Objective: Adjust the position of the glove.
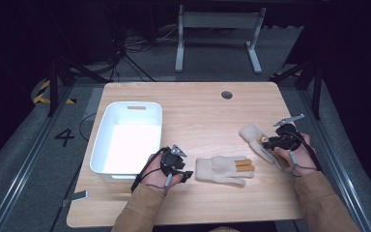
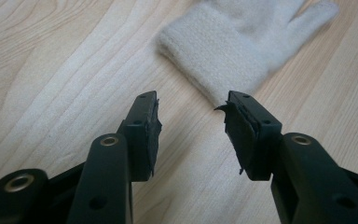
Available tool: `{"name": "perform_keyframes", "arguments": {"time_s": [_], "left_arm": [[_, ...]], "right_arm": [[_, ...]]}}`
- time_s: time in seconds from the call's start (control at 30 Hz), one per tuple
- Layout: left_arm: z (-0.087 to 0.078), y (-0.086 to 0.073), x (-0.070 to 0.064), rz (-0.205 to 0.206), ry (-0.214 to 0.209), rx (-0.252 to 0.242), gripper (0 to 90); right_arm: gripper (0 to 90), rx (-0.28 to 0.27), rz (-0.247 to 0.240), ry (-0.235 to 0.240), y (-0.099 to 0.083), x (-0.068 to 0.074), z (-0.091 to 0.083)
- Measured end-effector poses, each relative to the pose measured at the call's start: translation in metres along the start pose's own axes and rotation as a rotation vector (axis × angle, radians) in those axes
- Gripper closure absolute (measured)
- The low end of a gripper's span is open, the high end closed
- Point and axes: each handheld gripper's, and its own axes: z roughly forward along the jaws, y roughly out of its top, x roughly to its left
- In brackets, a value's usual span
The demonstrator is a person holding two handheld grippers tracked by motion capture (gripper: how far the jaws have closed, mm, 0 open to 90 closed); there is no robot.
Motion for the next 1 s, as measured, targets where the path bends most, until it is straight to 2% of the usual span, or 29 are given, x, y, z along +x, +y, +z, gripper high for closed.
{"name": "perform_keyframes", "arguments": {"time_s": [0.13, 0.23, 0.3, 0.43, 0.87, 1.0], "left_arm": [[0.001, 0.000, 0.000, 0.001, -0.003, 0.002, 55.3], [0.002, 0.000, 0.000, 0.002, -0.005, 0.005, 55.3], [0.002, 0.000, 0.000, 0.002, -0.007, 0.005, 55.3], [0.002, 0.000, 0.000, -0.001, -0.012, 0.002, 55.6], [0.000, 0.005, 0.002, -0.004, -0.023, 0.000, 53.9], [0.000, 0.006, 0.001, -0.014, -0.008, 0.000, 53.1]], "right_arm": [[58.5, 0.021, -0.013, -0.011, 0.000, 0.002, 0.004], [63.5, 0.029, -0.013, -0.008, -0.001, 0.002, 0.005], [69.6, 0.029, -0.032, -0.009, -0.001, 0.003, 0.004], [73.4, 0.022, -0.051, -0.014, -0.001, 0.004, 0.002], [74.9, -0.068, -0.088, -0.011, 0.000, 0.007, -0.018], [74.9, -0.099, -0.095, -0.003, -0.001, 0.010, -0.027]]}}
